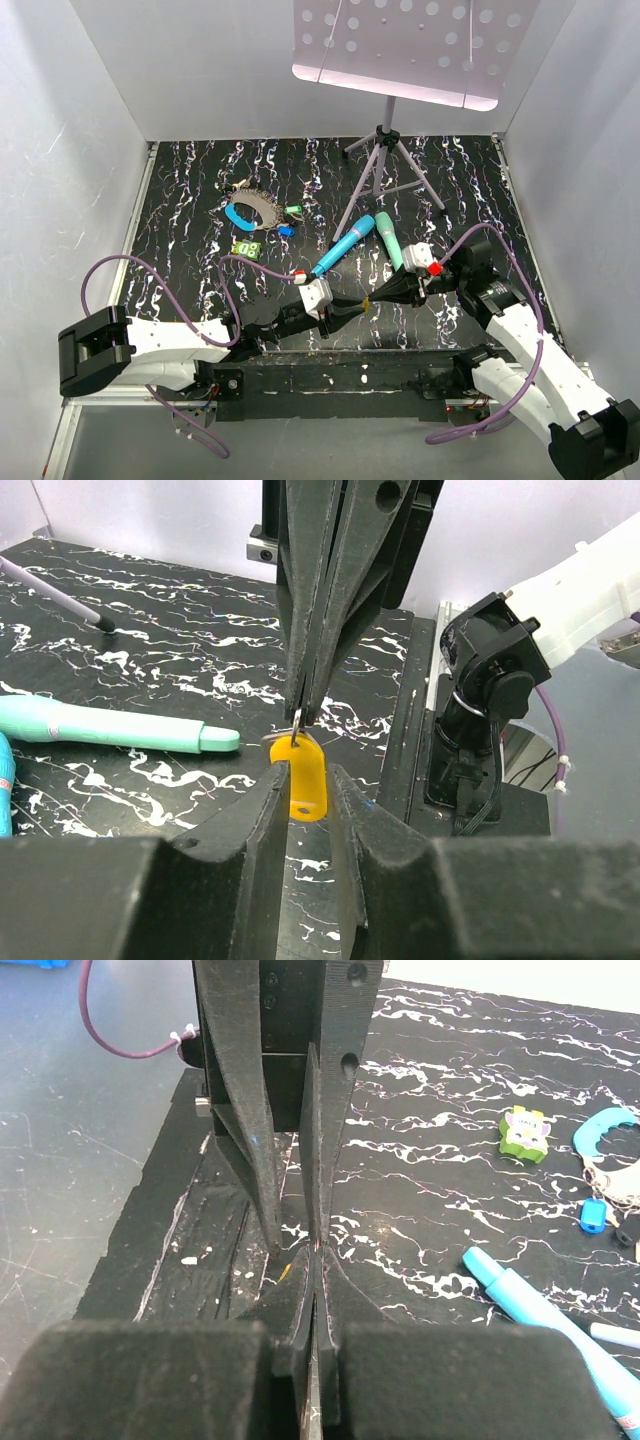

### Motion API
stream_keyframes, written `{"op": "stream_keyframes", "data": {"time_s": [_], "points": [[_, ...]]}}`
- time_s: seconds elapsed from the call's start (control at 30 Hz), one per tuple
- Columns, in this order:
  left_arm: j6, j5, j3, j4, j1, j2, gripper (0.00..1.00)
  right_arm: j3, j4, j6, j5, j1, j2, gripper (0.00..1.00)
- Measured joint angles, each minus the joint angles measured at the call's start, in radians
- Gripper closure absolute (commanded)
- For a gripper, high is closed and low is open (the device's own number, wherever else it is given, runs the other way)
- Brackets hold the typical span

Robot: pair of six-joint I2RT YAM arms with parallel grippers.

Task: Put the keys on the keyring
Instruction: Adjust the key.

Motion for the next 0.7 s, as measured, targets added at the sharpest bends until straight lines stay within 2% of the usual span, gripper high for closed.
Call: {"op": "stream_keyframes", "data": {"time_s": [0.6, 0.7], "points": [[0.014, -0.012, 0.005, 0.004, 0.0, 0.0, 0.83, -0.016, 0.053, 0.053, -0.004, 0.031, -0.002, 0.99], [0.014, -0.011, 0.005, 0.006, 0.0, 0.0, 0.87, -0.016, 0.053, 0.055, -0.004, 0.032, -0.002, 0.99]]}}
